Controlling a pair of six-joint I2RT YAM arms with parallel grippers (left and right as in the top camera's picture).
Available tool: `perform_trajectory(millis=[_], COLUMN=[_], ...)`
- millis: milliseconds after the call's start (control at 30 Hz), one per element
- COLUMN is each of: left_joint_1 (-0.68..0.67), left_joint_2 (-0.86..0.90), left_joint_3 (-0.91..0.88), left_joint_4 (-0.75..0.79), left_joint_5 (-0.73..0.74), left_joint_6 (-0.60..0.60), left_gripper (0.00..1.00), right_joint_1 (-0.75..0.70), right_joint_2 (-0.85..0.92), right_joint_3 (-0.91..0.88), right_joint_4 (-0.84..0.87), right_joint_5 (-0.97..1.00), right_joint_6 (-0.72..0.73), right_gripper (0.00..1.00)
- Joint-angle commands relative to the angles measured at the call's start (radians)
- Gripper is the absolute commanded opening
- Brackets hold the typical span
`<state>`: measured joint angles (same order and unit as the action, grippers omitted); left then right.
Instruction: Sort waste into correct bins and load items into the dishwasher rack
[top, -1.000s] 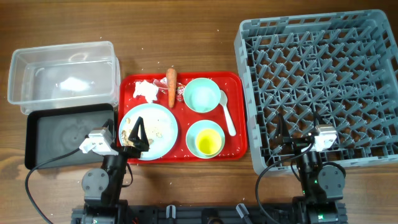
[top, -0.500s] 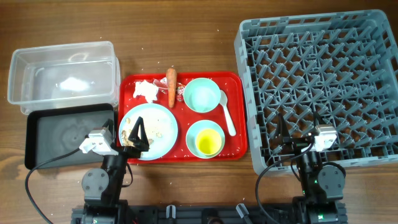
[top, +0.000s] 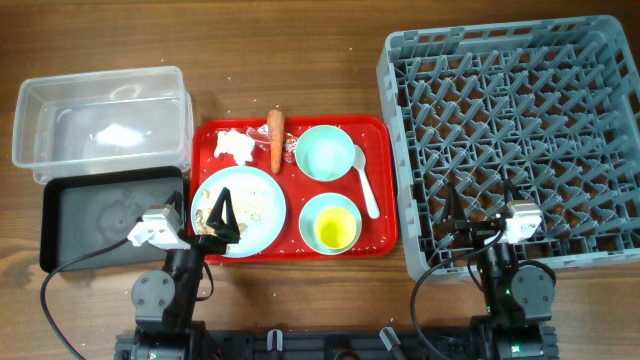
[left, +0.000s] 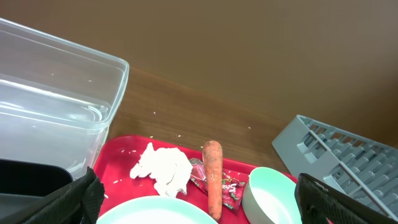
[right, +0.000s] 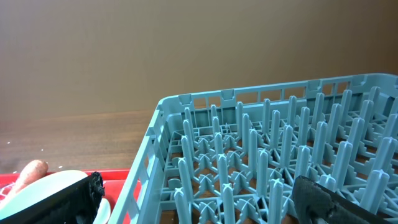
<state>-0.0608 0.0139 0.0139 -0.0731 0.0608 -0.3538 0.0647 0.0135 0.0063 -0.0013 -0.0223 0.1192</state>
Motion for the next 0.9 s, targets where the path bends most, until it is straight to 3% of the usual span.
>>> perform_trajectory(millis=[0, 733, 867], left_joint_1=[-0.001, -0.001, -0.001], left_joint_2=[-0.011, -0.011, -0.011], left_joint_3=[-0.008, -0.008, -0.008], left_joint_4=[0.002, 0.008, 0.156], left_joint_5=[0.002, 0.003, 0.043], left_joint_6=[-0.002, 0.005, 0.002], left_gripper=[1.00, 1.00, 1.00], right_joint_1=[-0.002, -0.002, -0.001], right_joint_2=[-0.006, -0.006, -0.006], right_joint_3=[-0.001, -0.001, -0.001], right_joint_4=[0.006, 0.005, 0.074], right_joint_5=[-0.013, -0.023, -0.062], right_joint_6=[0.015, 0.023, 0.102], right_gripper=[1.00, 1.00, 1.00])
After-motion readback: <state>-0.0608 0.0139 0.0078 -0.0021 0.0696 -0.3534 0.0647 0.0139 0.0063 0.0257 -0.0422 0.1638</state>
